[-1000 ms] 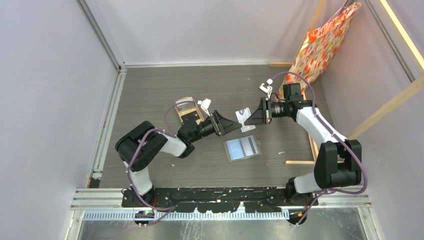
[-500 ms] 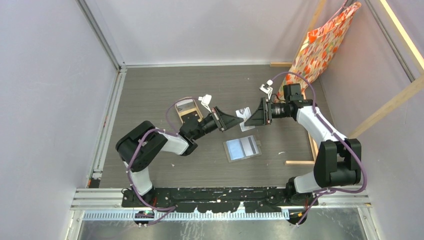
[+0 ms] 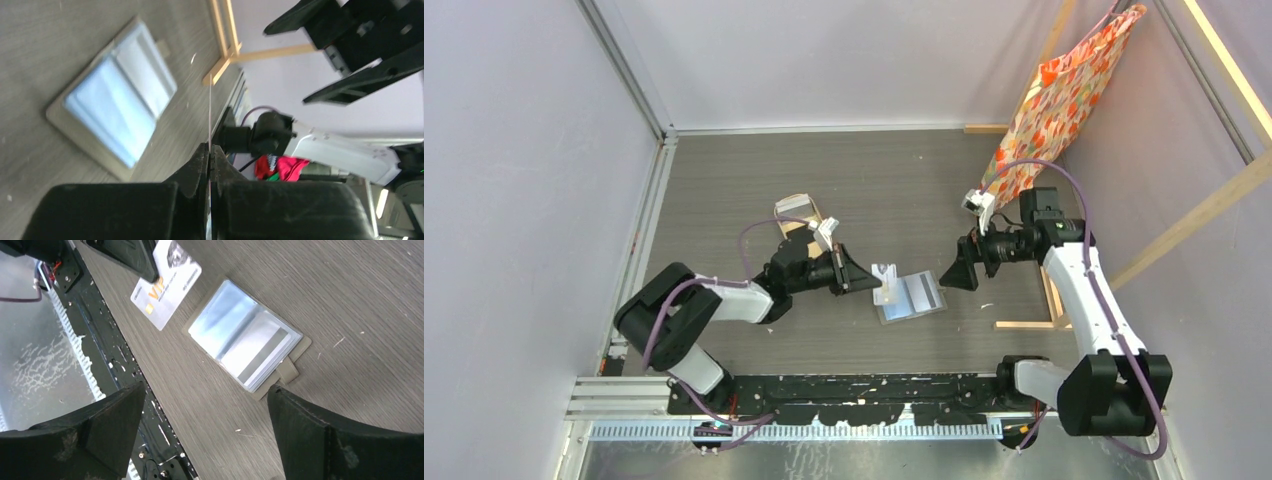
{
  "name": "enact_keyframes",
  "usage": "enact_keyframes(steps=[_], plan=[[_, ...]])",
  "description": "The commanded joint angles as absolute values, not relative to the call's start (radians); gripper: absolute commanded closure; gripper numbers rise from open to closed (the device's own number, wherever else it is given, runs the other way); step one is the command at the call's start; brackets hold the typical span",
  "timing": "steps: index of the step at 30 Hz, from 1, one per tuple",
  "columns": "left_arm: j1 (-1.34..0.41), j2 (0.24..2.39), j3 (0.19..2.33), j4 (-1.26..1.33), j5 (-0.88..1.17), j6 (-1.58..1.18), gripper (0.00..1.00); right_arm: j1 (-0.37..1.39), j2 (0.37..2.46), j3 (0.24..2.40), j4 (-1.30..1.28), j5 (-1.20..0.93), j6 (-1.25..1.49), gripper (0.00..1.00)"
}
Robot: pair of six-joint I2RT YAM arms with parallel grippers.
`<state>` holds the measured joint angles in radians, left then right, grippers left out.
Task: Put the credit cards into the card holder
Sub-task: Insert the credit card into the card holder.
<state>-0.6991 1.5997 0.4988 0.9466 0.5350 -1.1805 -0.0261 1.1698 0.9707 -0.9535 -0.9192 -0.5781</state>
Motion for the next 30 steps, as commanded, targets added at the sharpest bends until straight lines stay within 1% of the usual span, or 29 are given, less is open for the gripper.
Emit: enact_keyframes(steps=[1, 3, 4, 5, 6, 7, 9, 11, 13, 15, 18, 23, 30], plan=[[-0.75, 1.498, 0.474, 0.657, 0.51, -1.066, 1.0, -0.004, 1.193, 0.959, -0.949, -0.922, -0.665, 0.1], [-0.766, 1.522, 0.474, 0.692, 0.507, -1.074, 1.0, 0.047, 1.262, 0.972, -0.96, -0.905, -0.66, 0.22], [-0.766, 1.549, 0.477, 0.726, 0.524, -1.086, 1.0, 0.069, 1.311, 0.979, -0.962, -0.886, -0.647, 0.29], [-0.765, 1.581, 0.482, 0.768, 0.534, -1.101, 1.0, 0.089, 1.346, 0.989, -0.96, -0.872, -0.637, 0.32], [-0.767, 1.619, 0.496, 0.803, 0.558, -1.114, 1.0, 0.106, 1.378, 0.999, -0.952, -0.852, -0.599, 0.4], [-0.767, 1.656, 0.511, 0.836, 0.582, -1.126, 1.0, 0.117, 1.408, 1.008, -0.94, -0.832, -0.577, 0.44], [-0.768, 1.718, 0.516, 0.923, 0.595, -1.158, 1.0, 0.137, 1.457, 1.026, -0.924, -0.775, -0.515, 0.59], [-0.769, 1.76, 0.515, 0.992, 0.581, -1.18, 1.0, 0.146, 1.502, 1.035, -0.903, -0.733, -0.475, 0.7], [-0.769, 1.785, 0.53, 0.996, 0.575, -1.185, 1.0, 0.157, 1.544, 1.045, -0.887, -0.681, -0.441, 0.78], [-0.774, 1.808, 0.549, 0.994, 0.572, -1.195, 1.0, 0.164, 1.594, 1.064, -0.894, -0.648, -0.43, 0.82], [-0.779, 1.836, 0.568, 0.996, 0.564, -1.206, 1.0, 0.174, 1.662, 1.103, -0.928, -0.612, -0.437, 0.84], [-0.781, 1.874, 0.581, 1.021, 0.552, -1.231, 1.0, 0.183, 1.721, 1.112, -0.931, -0.558, -0.439, 0.84], [-0.779, 1.985, 0.615, 1.1, 0.517, -1.294, 1.0, 0.191, 1.768, 1.118, -0.939, -0.515, -0.436, 0.84]])
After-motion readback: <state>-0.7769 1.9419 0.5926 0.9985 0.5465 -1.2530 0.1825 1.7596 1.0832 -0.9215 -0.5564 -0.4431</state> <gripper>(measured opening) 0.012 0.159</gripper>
